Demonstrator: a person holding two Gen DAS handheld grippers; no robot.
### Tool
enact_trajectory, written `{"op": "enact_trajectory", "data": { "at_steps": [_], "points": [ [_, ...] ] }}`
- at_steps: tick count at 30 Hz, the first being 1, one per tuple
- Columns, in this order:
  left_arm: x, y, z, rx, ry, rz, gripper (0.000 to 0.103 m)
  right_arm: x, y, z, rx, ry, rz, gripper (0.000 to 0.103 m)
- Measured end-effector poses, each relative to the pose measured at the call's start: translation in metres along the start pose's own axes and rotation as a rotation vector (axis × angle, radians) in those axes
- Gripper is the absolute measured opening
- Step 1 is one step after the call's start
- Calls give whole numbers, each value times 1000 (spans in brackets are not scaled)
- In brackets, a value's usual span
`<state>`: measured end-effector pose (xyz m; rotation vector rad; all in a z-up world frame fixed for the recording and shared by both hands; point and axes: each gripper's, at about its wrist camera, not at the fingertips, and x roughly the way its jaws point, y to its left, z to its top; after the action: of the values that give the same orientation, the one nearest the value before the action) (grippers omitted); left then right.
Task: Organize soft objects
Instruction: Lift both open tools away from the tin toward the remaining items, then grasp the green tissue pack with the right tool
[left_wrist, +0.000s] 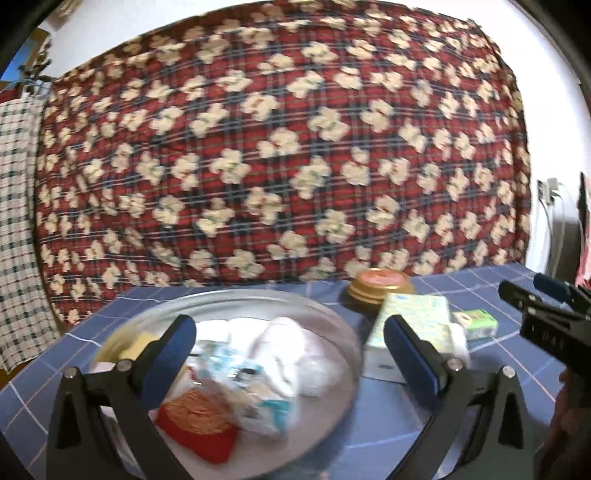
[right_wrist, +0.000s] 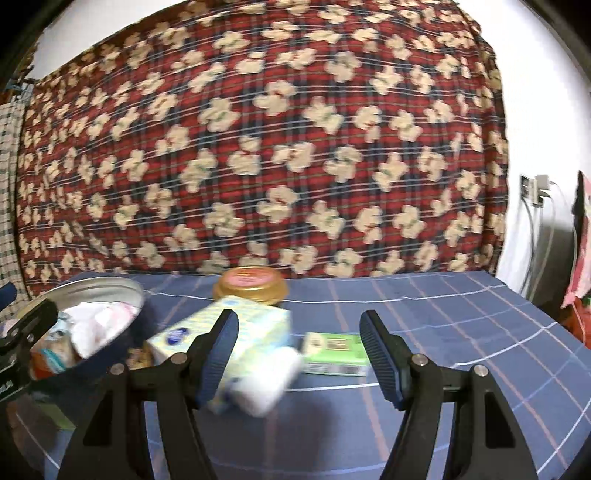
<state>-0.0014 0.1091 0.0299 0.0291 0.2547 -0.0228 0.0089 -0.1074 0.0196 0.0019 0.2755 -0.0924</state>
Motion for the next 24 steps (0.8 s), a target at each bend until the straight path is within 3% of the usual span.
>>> {"op": "enact_trajectory", "data": {
  "at_steps": [7, 12, 20, 24],
  "points": [
    [-2, -36, 1, 71, 3, -79, 103, 5, -47, 0, 18, 30, -73, 70],
    [2, -66, 0, 117, 55, -163, 103, 20, -70, -1, 24, 113, -82, 70],
    [0, -125, -5, 250, 104, -292, 103, 84, -79, -12, 84, 394, 79, 70],
    [1, -140, -7, 304, 141, -365, 103, 114, -70, -14, 87, 469, 143, 70]
  ]
}}
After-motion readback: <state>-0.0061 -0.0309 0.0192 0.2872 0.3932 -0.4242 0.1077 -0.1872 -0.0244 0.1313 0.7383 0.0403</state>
